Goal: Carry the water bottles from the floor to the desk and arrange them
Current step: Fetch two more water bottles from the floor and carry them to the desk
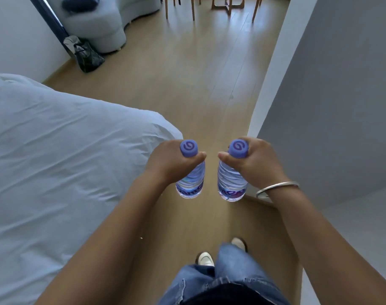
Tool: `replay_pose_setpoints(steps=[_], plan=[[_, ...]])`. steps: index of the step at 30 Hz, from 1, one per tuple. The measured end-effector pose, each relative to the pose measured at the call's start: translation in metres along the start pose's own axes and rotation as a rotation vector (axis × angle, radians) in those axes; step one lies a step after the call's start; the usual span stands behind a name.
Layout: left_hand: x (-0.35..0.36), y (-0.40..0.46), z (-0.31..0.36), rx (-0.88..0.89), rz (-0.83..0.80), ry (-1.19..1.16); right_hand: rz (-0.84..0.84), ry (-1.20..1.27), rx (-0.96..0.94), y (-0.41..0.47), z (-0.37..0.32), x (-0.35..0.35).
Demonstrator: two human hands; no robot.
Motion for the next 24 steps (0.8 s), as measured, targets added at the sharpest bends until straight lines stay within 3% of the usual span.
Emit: replay_pose_setpoints(steps=[19, 24], plan=[[-0.028, 0.303, -0.079, -0.061, 0.092, -0.023, 0.046, -0.035, -0.031, 0.323, -0.026, 0.009], [-0.024, 0.373, -0.107, -0.052, 0.028, -0.027, 0.06, -0.001, 0.0, 0.383, -0.032, 0.018]])
Point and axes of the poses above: each hand's wrist, its own y-axis towards the middle knuckle, its own x-axis out of the palm, z = x × y, the point moved 4 cm from there along y, towards the middle knuckle, and after that the axes turned 7 degrees about x, right-handed, at the moved point
